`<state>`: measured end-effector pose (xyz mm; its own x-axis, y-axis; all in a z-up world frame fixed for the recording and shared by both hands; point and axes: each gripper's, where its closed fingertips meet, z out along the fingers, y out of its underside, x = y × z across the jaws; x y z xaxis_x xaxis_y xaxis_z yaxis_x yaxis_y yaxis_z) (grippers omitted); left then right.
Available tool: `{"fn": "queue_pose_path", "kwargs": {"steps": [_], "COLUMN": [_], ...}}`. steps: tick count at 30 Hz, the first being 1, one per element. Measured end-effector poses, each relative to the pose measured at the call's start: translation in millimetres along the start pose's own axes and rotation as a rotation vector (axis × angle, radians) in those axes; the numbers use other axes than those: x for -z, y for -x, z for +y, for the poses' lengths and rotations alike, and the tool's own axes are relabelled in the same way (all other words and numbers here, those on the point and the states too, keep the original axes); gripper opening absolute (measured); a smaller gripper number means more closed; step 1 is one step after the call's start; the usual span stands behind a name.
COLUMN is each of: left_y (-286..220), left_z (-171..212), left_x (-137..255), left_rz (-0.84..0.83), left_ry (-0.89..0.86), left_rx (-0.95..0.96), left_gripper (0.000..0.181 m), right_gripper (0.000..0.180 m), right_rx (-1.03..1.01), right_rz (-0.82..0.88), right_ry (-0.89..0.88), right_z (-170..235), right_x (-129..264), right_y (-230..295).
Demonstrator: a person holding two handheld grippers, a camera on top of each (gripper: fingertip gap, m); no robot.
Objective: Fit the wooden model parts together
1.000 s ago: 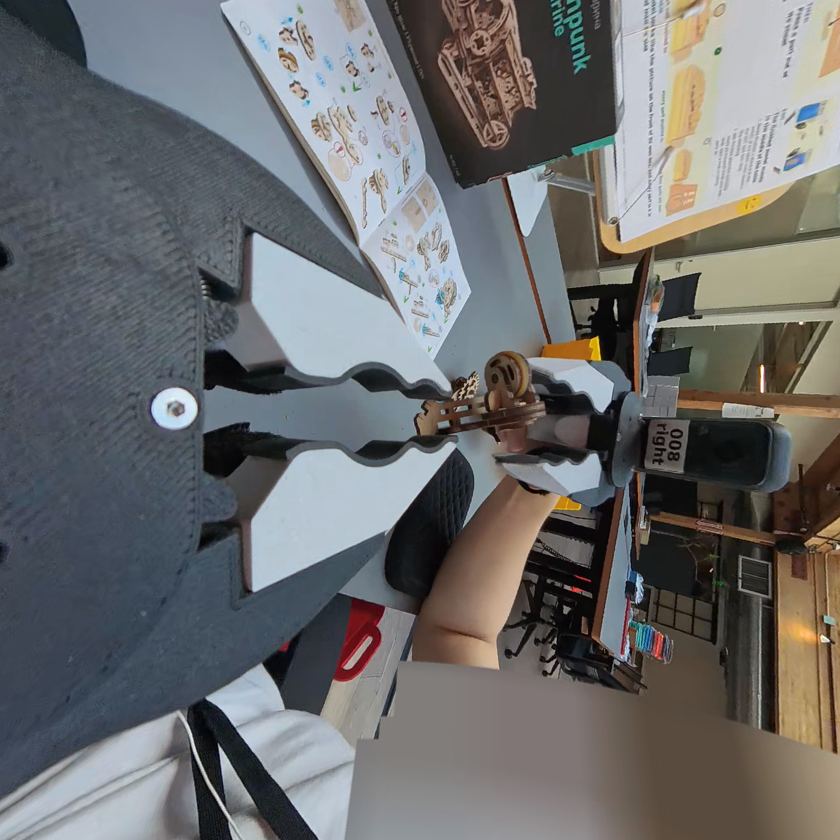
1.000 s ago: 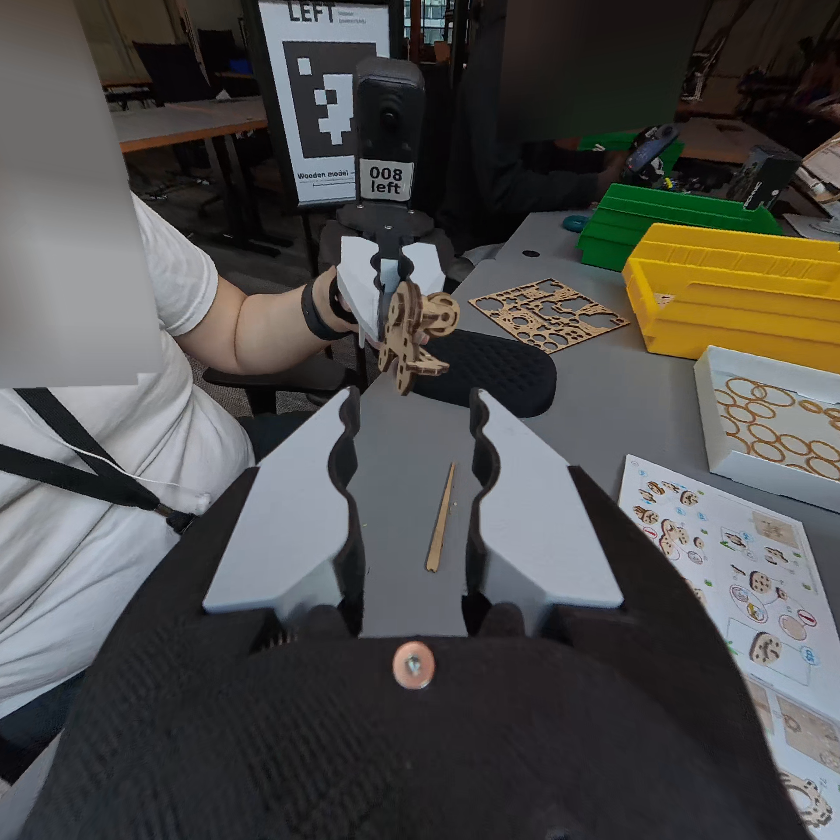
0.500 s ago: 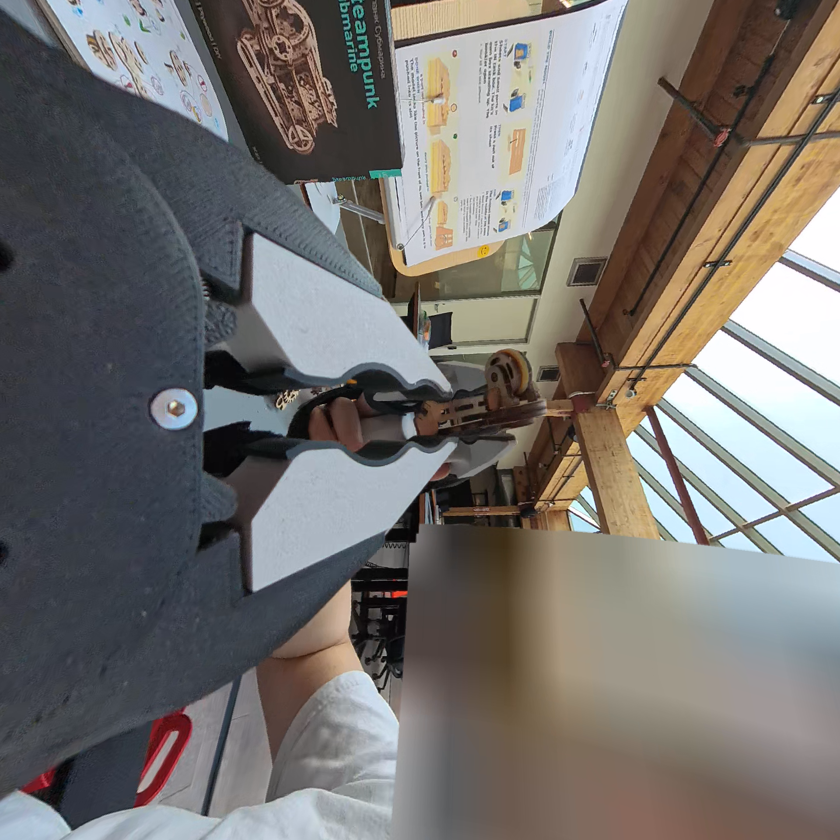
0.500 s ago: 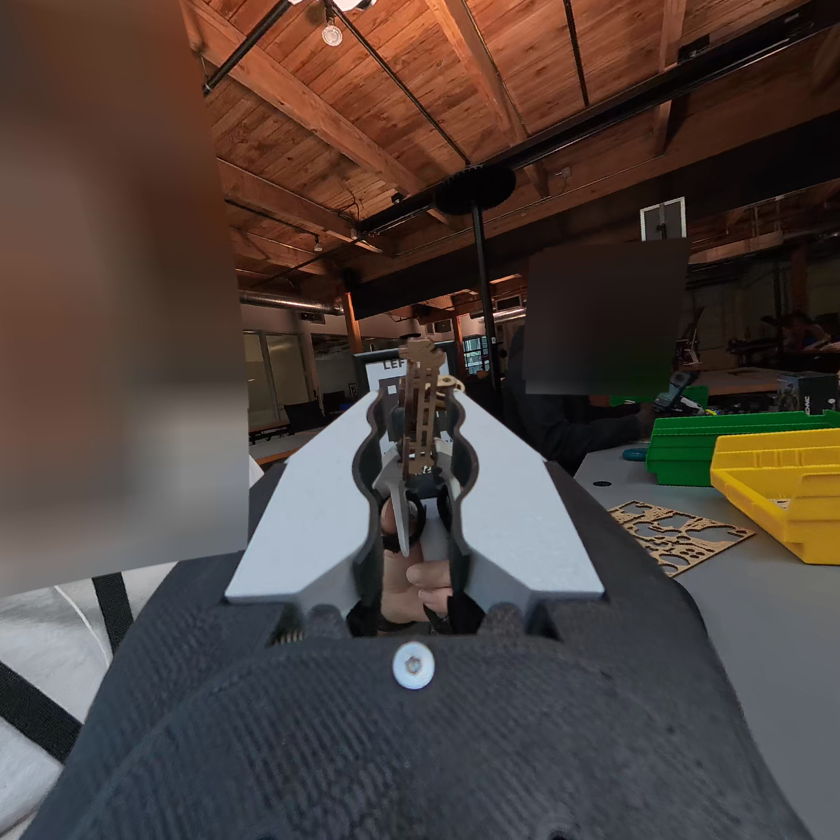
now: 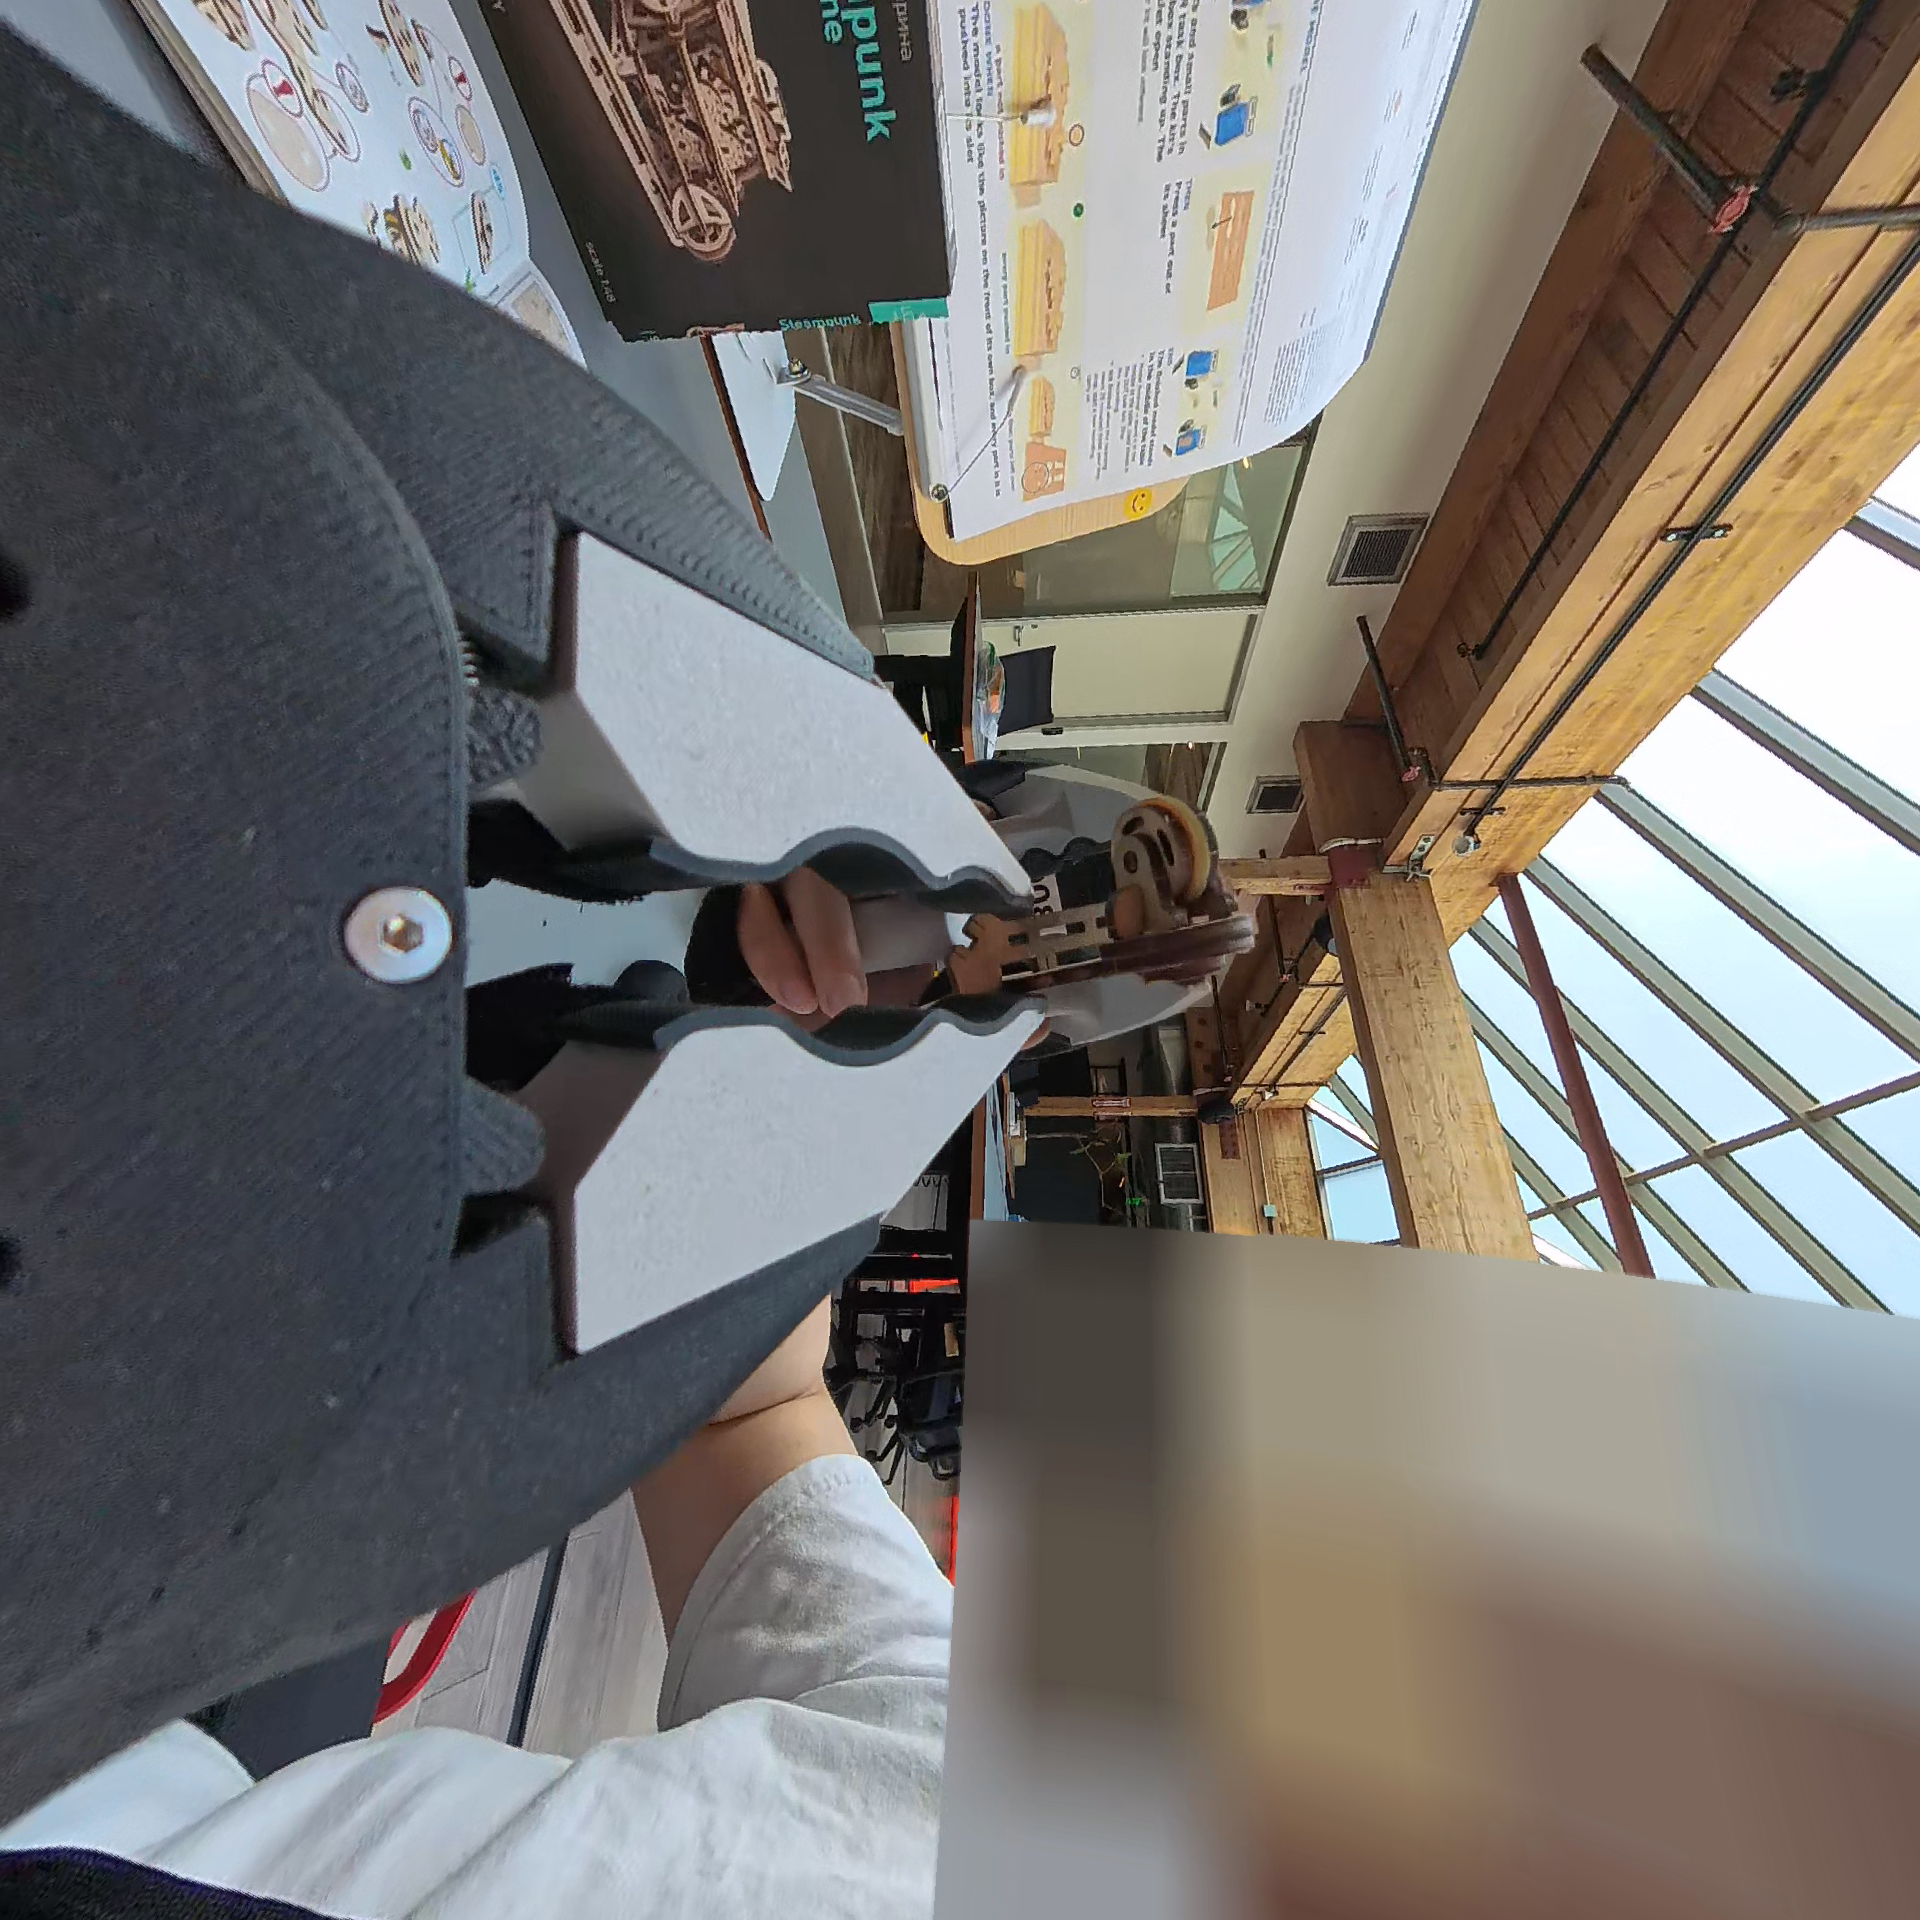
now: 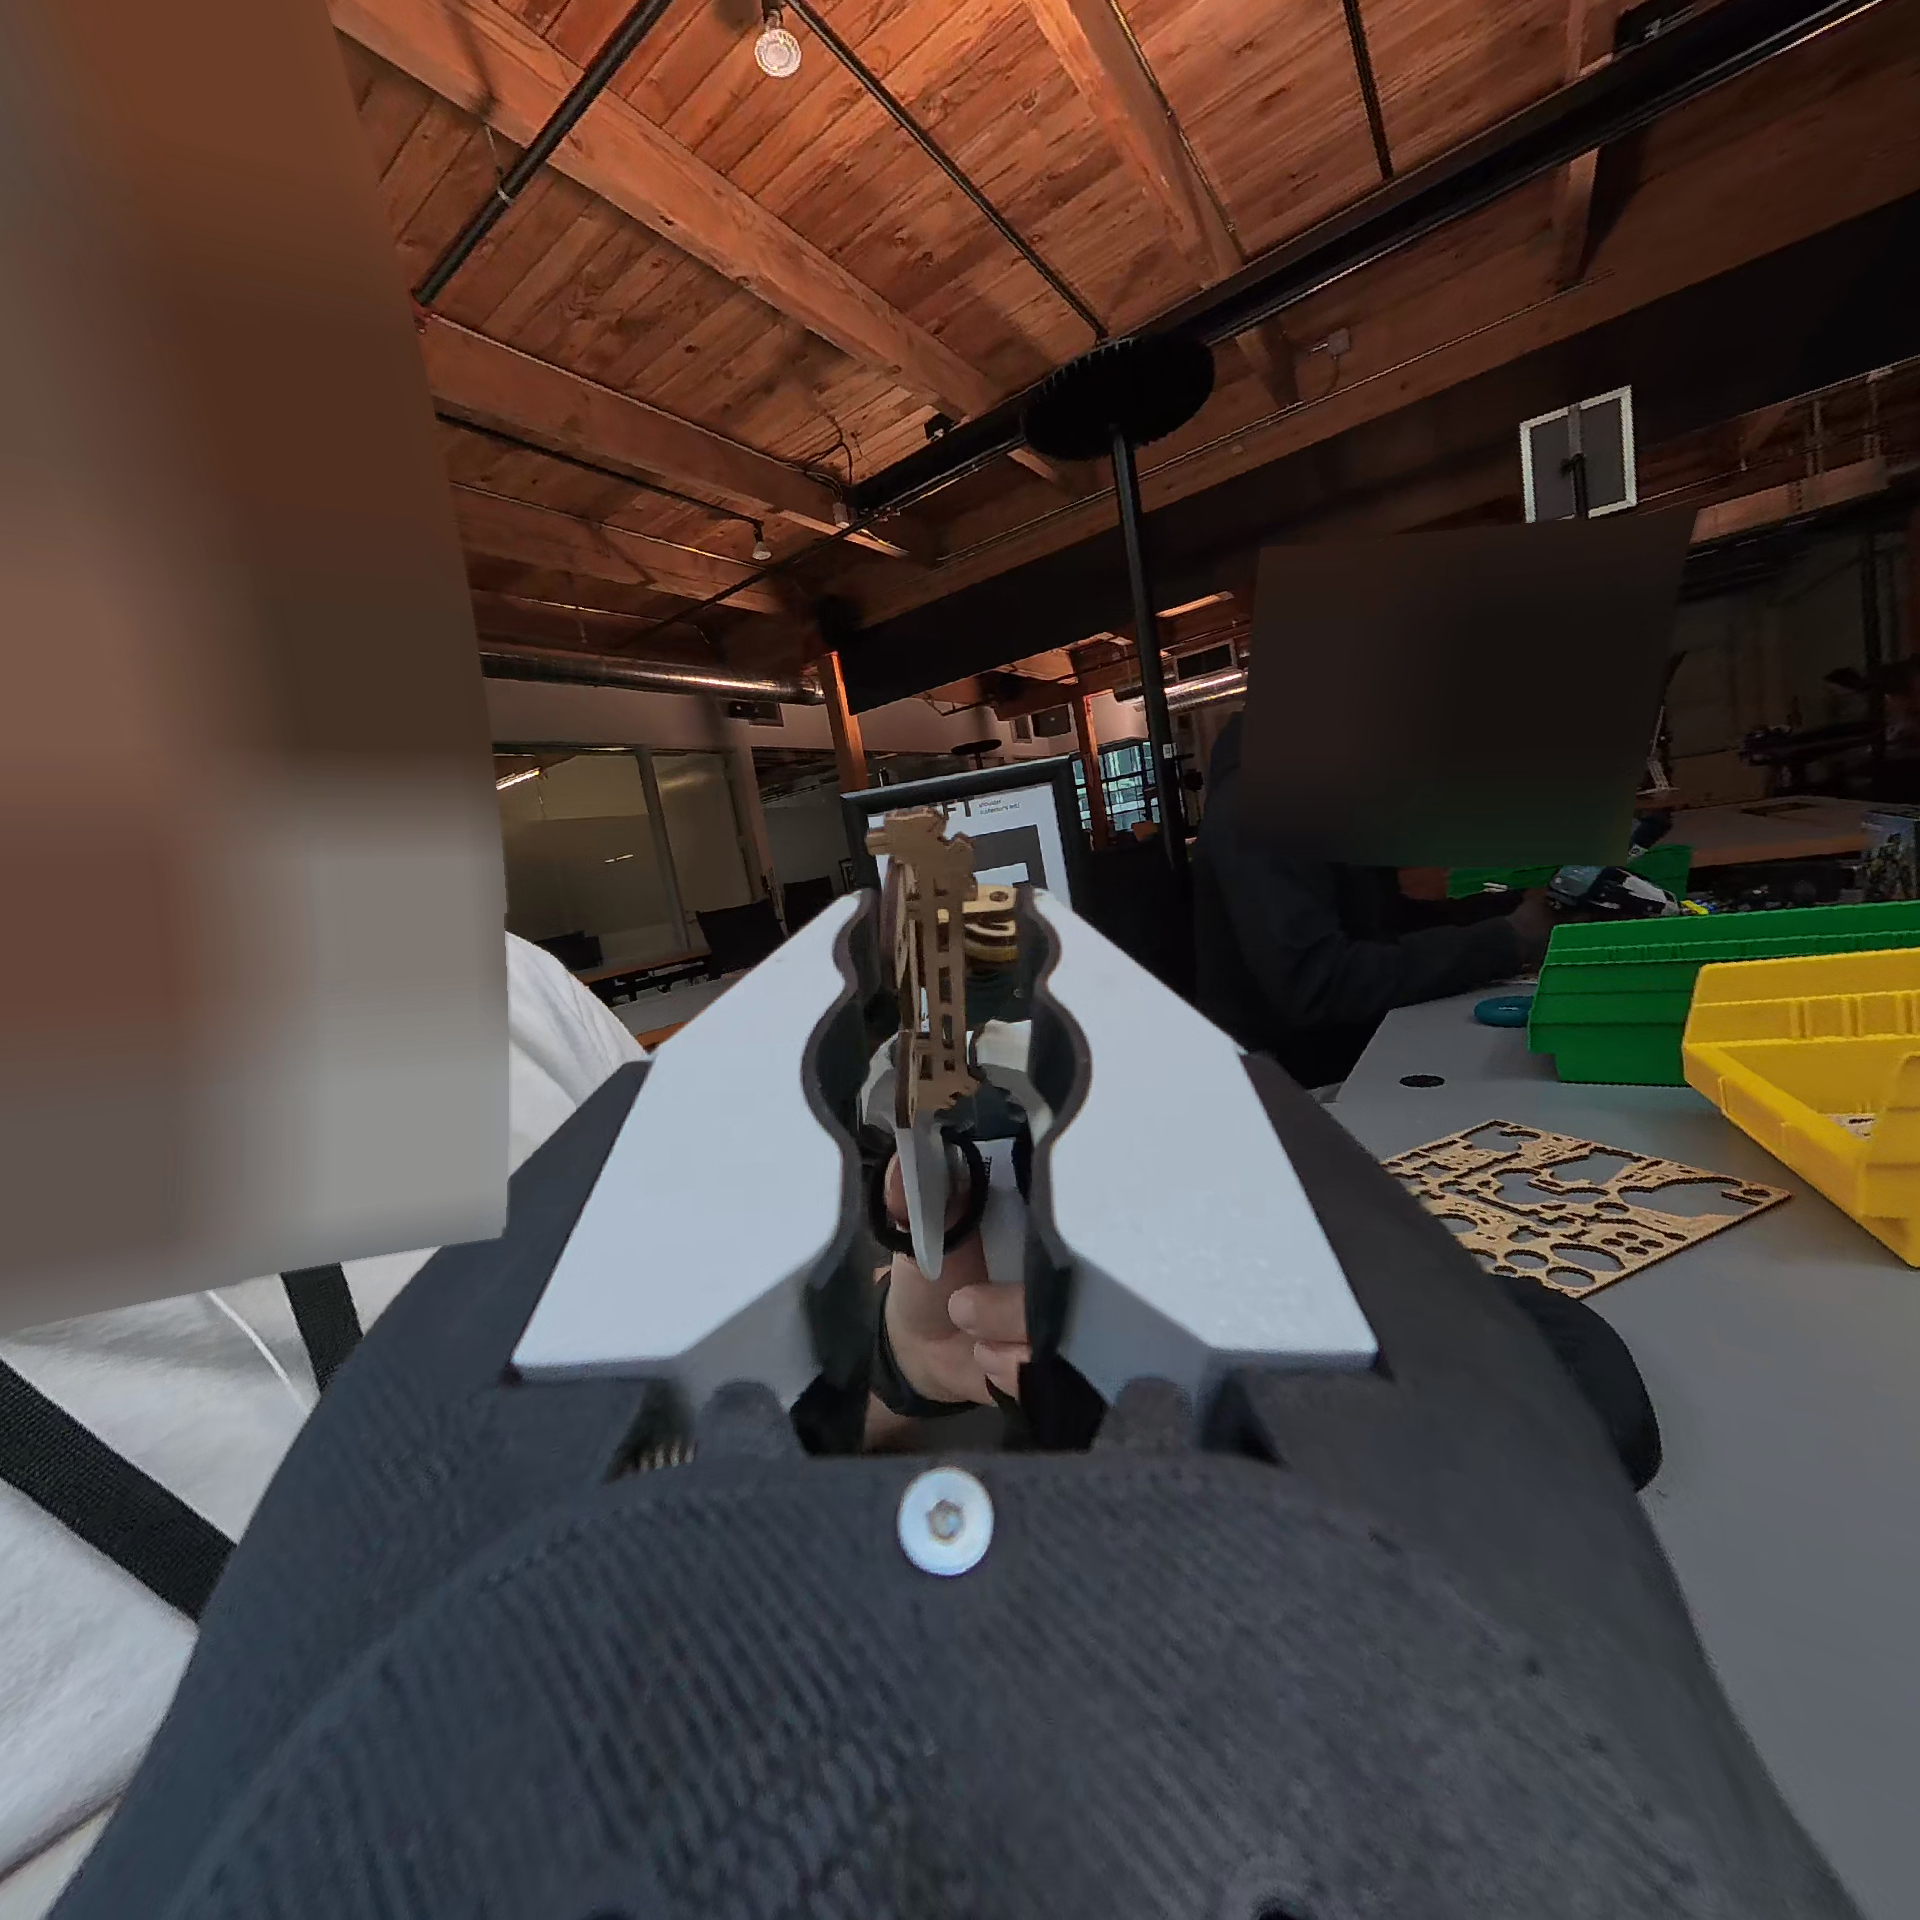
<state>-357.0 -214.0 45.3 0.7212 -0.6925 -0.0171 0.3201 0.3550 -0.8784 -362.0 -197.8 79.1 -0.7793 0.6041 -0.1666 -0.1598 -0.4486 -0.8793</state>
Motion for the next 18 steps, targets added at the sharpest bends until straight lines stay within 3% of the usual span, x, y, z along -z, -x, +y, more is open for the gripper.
{"fn": "queue_pose_path", "kwargs": {"steps": [4, 10, 12, 15, 18], "left_y": [-1, 2, 10, 11, 7], "left_z": [4, 6, -4, -35, -41], "left_x": [-1, 0, 7, 10, -5], "left_rz": [0.001, -0.012, -0.056, -0.063, -0.052], "left_ry": [0.011, 0.019, 0.019, 0.023, 0.166], "left_rx": [-0.024, -0.035, -0.082, -0.127, -0.212], "left_gripper": [0.013, 0.013, 0.027, 0.032, 0.047], "right_gripper": [0.012, 0.011, 0.010, 0.011, 0.011], "right_rx": [0.053, 0.087, 0.138, 0.198, 0.221], "right_rz": [-0.009, 0.027, 0.033, 0.042, 0.021], "right_ry": [-0.008, 0.033, 0.056, 0.082, 0.080], "right_z": [0, 2, 2, 2, 1], "right_x": [-3, -3, -1, 2, 1], "right_y": [8, 7, 7, 6, 10]}}
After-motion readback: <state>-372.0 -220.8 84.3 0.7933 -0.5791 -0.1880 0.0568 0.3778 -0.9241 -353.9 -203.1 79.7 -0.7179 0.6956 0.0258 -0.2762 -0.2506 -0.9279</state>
